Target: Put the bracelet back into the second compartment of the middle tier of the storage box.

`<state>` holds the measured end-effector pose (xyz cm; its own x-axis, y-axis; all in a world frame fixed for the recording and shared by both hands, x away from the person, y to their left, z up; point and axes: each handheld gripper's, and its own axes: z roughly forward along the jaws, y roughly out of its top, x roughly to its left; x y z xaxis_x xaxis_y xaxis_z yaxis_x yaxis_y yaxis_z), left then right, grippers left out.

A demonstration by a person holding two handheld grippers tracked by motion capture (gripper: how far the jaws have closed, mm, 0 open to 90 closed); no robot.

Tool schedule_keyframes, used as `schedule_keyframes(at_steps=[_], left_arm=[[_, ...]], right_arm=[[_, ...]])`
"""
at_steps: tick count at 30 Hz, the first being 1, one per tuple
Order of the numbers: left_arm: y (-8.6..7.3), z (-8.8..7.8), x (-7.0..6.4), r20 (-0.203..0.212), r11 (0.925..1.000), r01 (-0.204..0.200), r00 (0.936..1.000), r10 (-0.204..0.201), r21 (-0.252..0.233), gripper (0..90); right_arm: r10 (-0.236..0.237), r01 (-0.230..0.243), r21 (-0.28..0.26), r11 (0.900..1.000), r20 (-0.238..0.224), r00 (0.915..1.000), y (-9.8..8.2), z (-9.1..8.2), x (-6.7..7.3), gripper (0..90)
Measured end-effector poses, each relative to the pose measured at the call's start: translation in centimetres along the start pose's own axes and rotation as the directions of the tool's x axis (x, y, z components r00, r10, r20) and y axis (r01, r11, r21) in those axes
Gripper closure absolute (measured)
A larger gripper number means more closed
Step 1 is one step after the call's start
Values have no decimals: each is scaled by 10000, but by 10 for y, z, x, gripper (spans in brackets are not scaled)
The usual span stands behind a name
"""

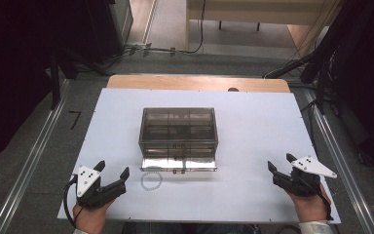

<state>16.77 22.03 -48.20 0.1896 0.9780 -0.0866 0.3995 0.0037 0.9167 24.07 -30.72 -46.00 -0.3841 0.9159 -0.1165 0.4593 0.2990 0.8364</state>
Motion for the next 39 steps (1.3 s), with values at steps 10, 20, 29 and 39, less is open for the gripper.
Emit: schedule_keyframes(at_steps=[10,20,29,39], left_arm=[[-1,-1,-1,-38,10000,-61,10000,61,1,175],[-3,0,0,-295,9998,87,9995,-82,180,175],[-6,5,0,-272,9989,206,9994,-195,411,183],[-7,8,-3,-168,9975,-22,9999,34,712,184]], right_arm=[[-55,55,106,9999,-39,10000,0,2,2,281],[-77,78,156,9998,-72,9999,1,3,3,280],[-68,69,161,9998,-72,10000,1,3,4,278],[-68,69,211,9998,-79,9999,0,3,3,276]])
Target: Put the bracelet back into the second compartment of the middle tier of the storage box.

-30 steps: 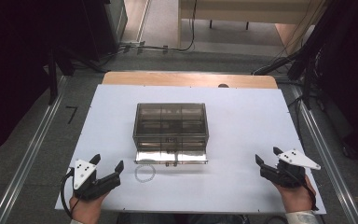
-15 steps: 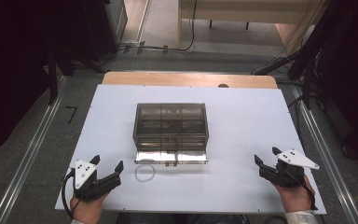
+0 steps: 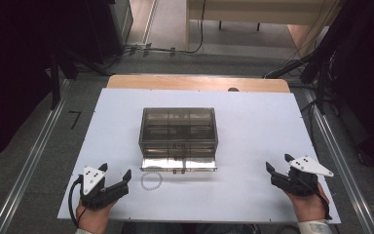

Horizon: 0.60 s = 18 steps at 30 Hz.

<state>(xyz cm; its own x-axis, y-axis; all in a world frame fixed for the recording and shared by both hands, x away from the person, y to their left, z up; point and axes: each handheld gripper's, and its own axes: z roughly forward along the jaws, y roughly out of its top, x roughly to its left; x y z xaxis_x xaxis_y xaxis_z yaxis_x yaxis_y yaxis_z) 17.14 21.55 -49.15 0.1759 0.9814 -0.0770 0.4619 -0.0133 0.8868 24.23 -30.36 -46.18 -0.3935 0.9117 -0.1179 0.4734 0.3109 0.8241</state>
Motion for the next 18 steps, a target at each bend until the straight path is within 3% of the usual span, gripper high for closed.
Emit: schedule_keyframes(at_steps=[18], left_arm=[[-2,8,0,220,9988,65,9997,-75,480,207]], right_arm=[[-5,5,40,10000,24,10000,0,0,0,275]])
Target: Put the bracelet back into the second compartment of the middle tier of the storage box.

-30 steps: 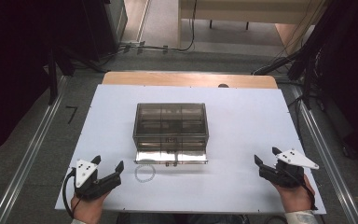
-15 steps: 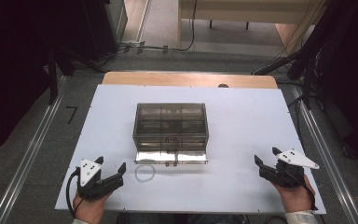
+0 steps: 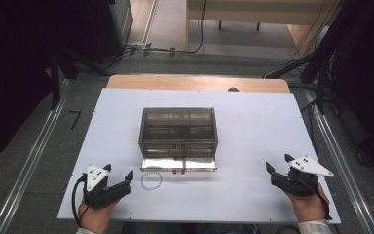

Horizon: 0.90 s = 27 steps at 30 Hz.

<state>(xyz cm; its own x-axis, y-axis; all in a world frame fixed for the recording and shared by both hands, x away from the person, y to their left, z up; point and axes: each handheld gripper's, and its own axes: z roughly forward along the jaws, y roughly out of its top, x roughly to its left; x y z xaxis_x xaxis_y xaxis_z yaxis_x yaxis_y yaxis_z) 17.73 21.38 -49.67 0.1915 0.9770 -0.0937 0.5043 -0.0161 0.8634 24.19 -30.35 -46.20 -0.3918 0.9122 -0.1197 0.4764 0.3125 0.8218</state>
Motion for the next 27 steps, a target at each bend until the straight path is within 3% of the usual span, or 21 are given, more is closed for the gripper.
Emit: schedule_keyframes(at_steps=[27], left_arm=[[-2,10,-4,477,9959,-427,9981,389,802,297]], right_arm=[[5,-5,51,10000,-16,10000,0,1,0,276]])
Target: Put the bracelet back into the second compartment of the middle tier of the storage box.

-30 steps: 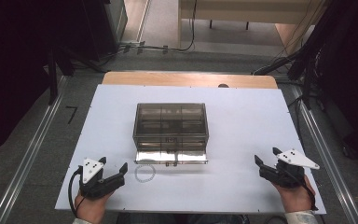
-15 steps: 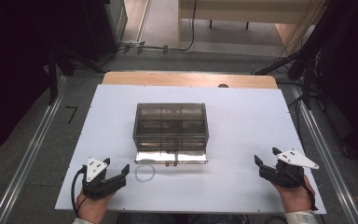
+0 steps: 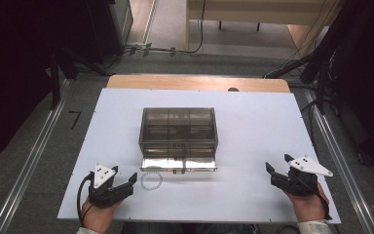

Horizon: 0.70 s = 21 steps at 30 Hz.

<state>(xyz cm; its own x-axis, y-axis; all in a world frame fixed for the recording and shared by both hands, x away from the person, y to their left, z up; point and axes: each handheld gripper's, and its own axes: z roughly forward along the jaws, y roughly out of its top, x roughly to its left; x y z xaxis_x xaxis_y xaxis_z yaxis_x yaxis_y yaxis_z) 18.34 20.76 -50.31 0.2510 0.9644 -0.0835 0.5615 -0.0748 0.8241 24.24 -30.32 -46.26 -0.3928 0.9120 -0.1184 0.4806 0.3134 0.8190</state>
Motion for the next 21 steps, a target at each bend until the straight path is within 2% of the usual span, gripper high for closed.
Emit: schedule_keyframes(at_steps=[15,21], left_arm=[[0,7,-5,238,9985,-370,9991,361,391,344],[-1,9,-7,340,9979,-408,9987,391,508,352]], right_arm=[[-25,25,72,10000,-4,10000,0,1,1,277],[-31,31,83,10000,-12,10000,0,2,2,277]])
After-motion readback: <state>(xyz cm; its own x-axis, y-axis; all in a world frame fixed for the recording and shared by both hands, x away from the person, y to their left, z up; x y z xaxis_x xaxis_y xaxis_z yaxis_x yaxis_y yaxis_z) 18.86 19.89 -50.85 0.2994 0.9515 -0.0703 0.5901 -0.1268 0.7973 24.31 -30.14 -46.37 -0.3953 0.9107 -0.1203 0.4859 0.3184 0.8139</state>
